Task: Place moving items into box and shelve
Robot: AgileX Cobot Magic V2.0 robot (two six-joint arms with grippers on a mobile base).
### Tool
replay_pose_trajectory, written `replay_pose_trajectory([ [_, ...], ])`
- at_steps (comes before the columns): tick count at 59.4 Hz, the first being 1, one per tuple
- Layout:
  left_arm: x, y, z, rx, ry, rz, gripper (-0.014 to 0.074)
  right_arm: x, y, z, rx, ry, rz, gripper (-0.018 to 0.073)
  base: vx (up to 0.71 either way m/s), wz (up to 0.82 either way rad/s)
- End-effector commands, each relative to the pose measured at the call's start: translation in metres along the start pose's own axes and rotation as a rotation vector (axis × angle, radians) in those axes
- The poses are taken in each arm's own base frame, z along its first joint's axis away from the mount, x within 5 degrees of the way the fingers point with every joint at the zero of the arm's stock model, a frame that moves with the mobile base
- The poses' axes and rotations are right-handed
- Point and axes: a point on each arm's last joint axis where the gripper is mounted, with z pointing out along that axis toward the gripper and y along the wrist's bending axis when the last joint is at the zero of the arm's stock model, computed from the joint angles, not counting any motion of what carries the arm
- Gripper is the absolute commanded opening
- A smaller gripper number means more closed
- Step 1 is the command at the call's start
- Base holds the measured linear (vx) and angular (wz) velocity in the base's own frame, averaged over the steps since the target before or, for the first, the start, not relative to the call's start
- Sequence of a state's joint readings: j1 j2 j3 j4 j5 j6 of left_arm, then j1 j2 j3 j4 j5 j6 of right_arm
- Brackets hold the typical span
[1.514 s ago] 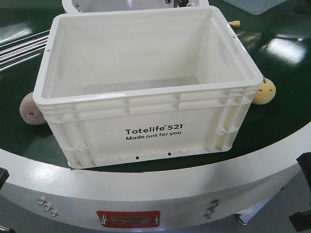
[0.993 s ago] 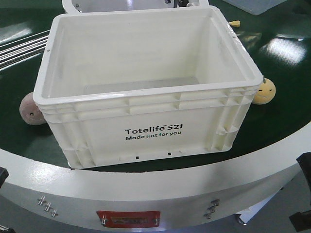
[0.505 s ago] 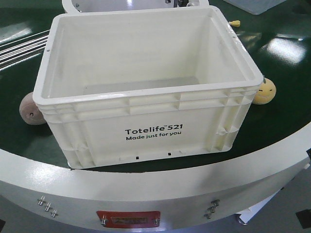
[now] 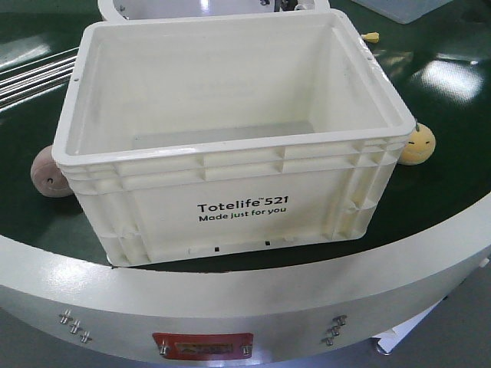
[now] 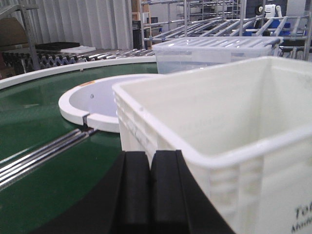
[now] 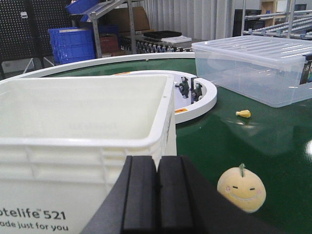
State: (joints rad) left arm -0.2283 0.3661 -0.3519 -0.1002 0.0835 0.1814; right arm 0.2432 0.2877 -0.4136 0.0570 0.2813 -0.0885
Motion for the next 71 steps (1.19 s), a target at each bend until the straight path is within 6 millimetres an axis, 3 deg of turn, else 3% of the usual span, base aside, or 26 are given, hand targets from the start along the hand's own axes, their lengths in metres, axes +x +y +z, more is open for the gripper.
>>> replay_pose_trajectory([
  [1,-0.028,0.004,0.007,-0.029,-0.144,-0.020,-0.0022,-0.026,-0.002,0.006,0.012,-0.101,-0.012,-0.0015,0.00,0.00],
  [19,-0.031,0.005,0.010,-0.035,-0.168,-0.020,-0.0006,-0.031,-0.002,0.015,0.018,-0.147,-0.007,-0.0011,0.00,0.00],
  [28,-0.027,0.004,0.010,-0.028,-0.130,-0.019,0.0066,-0.030,-0.002,0.015,0.018,-0.141,-0.009,0.0071,0.00,0.00],
  [34,-0.025,0.004,0.011,-0.023,-0.101,-0.010,0.0175,-0.030,-0.002,0.015,0.018,-0.142,-0.014,0.0199,0.00,0.00],
  [45,-0.026,0.004,0.011,-0.026,-0.113,-0.010,0.0467,-0.030,-0.002,0.015,0.019,-0.143,-0.016,0.0561,0.00,0.00],
  [52,-0.027,0.004,0.010,-0.028,-0.124,-0.010,0.0599,-0.031,-0.003,0.015,0.023,-0.148,-0.039,0.0715,0.00,0.00],
  [61,-0.029,0.004,0.010,-0.029,-0.149,-0.058,0.0624,-0.028,-0.002,0.017,0.013,-0.120,0.042,0.0711,0.00,0.00],
  [71,-0.021,0.004,0.025,-0.025,-0.082,-0.140,0.0589,-0.018,-0.002,0.040,0.012,0.004,0.141,0.0664,0.00,0.00],
])
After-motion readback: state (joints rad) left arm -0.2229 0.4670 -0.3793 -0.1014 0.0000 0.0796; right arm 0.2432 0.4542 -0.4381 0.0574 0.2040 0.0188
